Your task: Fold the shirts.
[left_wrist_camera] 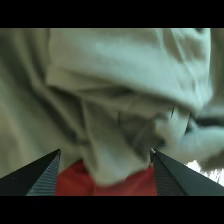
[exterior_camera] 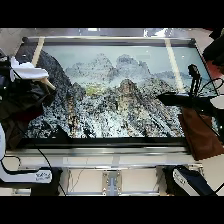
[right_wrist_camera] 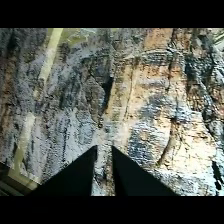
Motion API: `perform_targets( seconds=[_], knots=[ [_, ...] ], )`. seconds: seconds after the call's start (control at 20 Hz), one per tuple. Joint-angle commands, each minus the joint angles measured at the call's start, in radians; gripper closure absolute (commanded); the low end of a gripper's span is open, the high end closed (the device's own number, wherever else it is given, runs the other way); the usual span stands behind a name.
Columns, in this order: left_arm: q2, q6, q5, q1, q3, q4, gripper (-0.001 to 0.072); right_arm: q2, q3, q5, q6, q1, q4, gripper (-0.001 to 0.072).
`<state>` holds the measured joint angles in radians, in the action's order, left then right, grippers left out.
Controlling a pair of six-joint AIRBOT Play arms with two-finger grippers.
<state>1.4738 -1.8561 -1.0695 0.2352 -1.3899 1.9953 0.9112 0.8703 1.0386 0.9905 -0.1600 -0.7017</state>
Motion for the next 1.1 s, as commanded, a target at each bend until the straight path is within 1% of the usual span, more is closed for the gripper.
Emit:
perform_targets(
  seconds=[0.0, 0.05, 0.2, 0.25, 0.3, 0.4, 0.5, 0.65, 0.7, 0.75, 0.8, 0.85, 0.95, 1.05],
  knots=[
    [0.056, -0.127, 0.146, 0.024, 0.0, -0.007, 0.0056, -0.001, 0.0, -0.003, 0.014, 0.001, 0.114, 0.0285],
    [0.062, -0.198, 0.168, 0.027, 0.0, -0.008, 0.0056, -0.001, 0.0, -0.003, 0.014, 0.001, 0.122, 0.0224],
    [0.082, -0.418, 0.203, 0.048, 0.0, -0.011, 0.0057, -0.001, 0.0, -0.001, 0.015, 0.001, 0.133, 0.0223],
    [0.086, -0.47, 0.21, 0.058, 0.0, -0.018, 0.0057, -0.001, 0.0, -0.001, 0.015, 0.001, 0.133, 0.0223],
    [0.09, -0.494, 0.219, 0.071, 0.0, -0.045, 0.0057, -0.001, 0.0, -0.003, 0.014, 0.001, 0.133, 0.0223],
    [0.101, -0.494, 0.234, 0.098, 0.0, -0.117, 0.0057, -0.001, 0.0, -0.008, 0.014, 0.001, 0.132, 0.0223],
    [0.116, -0.494, 0.246, 0.113, 0.0, -0.135, 0.0058, -0.001, 0.0, -0.011, 0.014, 0.001, 0.132, 0.0223],
    [0.138, -0.493, 0.311, 0.122, 0.0, -0.134, 0.0068, -0.001, 0.0, -0.011, 0.014, 0.001, 0.134, 0.0224],
    [0.144, -0.493, 0.337, 0.122, 0.0, -0.135, 0.0107, -0.001, 0.0, -0.011, 0.014, 0.001, 0.138, 0.0224],
    [0.146, -0.493, 0.357, 0.122, 0.0, -0.135, 0.0281, -0.001, 0.0, -0.011, 0.014, 0.001, 0.151, 0.0224],
    [0.146, -0.493, 0.37, 0.122, 0.0, -0.135, 0.0536, -0.001, 0.0, -0.011, 0.015, 0.001, 0.171, 0.0224],
    [0.144, -0.489, 0.37, 0.122, 0.0, -0.135, 0.0687, -0.001, 0.0, -0.01, 0.015, 0.001, 0.196, 0.0224],
    [0.126, -0.459, 0.353, 0.12, 0.0, -0.146, 0.0697, -0.001, 0.007, -0.008, 0.015, 0.001, 0.253, 0.0225],
    [0.081, -0.454, 0.329, 0.116, 0.0, -0.15, 0.0698, -0.001, 0.051, 0.016, 0.015, 0.001, 0.269, 0.0225]
  ],
)
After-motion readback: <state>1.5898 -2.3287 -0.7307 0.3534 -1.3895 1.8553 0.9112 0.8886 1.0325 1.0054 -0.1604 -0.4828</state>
